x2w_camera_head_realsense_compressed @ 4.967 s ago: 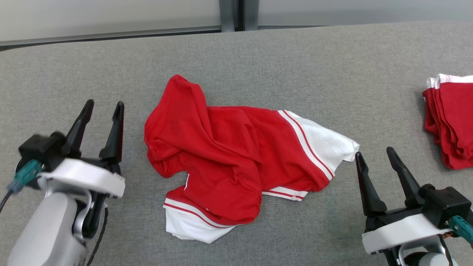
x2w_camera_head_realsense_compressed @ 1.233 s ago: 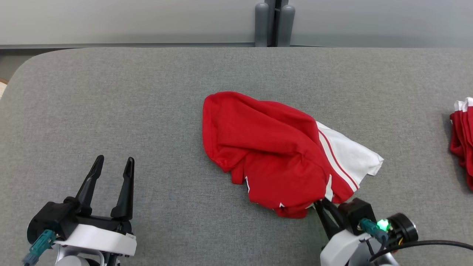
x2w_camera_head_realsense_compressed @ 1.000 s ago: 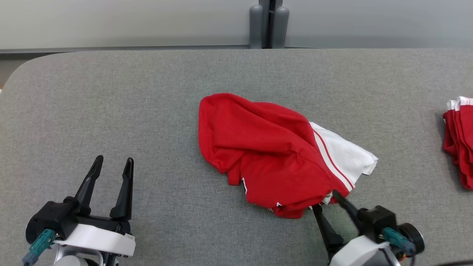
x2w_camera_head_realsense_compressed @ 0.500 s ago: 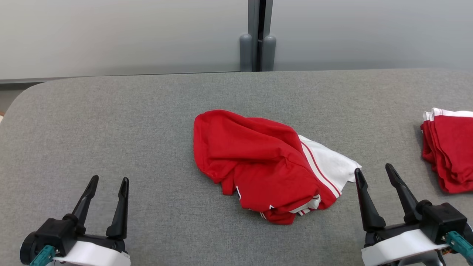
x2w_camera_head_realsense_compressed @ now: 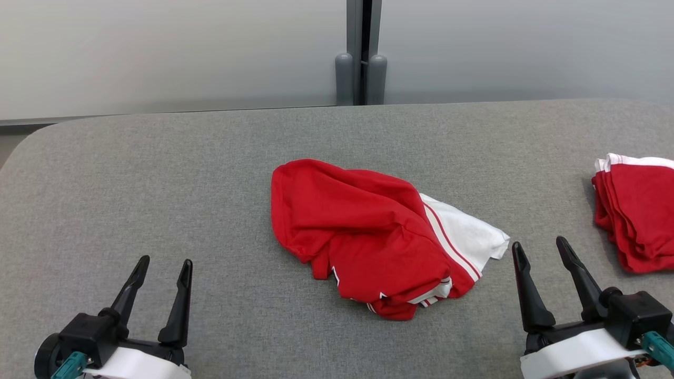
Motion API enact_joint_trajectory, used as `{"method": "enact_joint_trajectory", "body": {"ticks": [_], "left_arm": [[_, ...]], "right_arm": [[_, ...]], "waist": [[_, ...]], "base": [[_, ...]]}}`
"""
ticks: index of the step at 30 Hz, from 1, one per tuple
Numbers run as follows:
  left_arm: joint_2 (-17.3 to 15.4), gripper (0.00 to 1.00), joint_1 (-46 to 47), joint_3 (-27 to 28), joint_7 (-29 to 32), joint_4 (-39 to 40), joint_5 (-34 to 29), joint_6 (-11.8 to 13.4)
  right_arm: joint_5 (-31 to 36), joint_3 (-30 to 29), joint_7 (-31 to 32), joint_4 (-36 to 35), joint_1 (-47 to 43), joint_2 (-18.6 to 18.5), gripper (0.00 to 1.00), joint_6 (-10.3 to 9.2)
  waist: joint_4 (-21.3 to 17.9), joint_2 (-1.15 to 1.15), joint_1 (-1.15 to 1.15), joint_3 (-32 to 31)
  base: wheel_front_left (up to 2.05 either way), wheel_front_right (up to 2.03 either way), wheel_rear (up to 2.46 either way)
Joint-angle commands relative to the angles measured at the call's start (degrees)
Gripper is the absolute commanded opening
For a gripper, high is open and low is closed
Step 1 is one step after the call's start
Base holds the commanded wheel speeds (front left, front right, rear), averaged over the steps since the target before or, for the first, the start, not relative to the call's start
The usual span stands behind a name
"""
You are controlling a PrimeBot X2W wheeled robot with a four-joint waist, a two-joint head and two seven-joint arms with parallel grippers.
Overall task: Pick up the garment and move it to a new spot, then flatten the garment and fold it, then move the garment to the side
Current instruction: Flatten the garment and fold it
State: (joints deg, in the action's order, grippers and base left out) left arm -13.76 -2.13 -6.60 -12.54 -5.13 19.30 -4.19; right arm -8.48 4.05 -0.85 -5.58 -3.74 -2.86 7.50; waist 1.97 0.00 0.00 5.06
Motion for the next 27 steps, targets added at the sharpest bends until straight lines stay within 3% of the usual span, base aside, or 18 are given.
{"method": "enact_joint_trajectory", "body": {"ticks": [1, 7, 11, 18, 27], "left_arm": [[-0.41, 1.0, -0.15, -0.05, 0.06, 0.3, 0.19, 0.3], [0.04, 1.0, 3.8, -3.49, 2.22, 0.69, -0.63, -0.89], [1.38, 1.0, 9.32, -8.97, 5.01, -0.73, -0.55, -2.36], [3.43, 1.0, 18.15, -16.74, 9.1, -10.24, 1.42, -3.17], [3.51, 1.0, 22.75, -16.24, 9.22, -24.08, 3.49, -2.46]], "right_arm": [[-0.26, -0.18, -0.05, 0.24, -0.33, -0.09, 1.0, -0.02], [0.59, -0.27, 0.31, -0.01, 0.76, -0.09, 1.0, -0.02], [0.77, 0.74, 0.35, -0.08, 1.96, -0.09, 1.0, -0.02], [0.9, 1.86, -0.39, 0.14, 3.78, -0.09, 1.0, -0.02], [0.09, 1.55, -1.55, 1.03, 3.51, -0.08, 1.0, -0.02]], "waist": [[0.02, 0.0, 0.0, 0.05], [0.11, 0.0, 0.0, 1.66], [-0.87, 0.0, 0.0, 3.65], [-3.98, 0.0, 0.0, 7.34], [-5.49, 0.0, 0.0, 9.59]], "base": [[0.0, 0.0, 0.0], [0.0, 0.0, 0.0], [0.0, 0.0, 0.0], [0.0, 0.0, 0.0], [0.0, 0.0, 0.0]]}}
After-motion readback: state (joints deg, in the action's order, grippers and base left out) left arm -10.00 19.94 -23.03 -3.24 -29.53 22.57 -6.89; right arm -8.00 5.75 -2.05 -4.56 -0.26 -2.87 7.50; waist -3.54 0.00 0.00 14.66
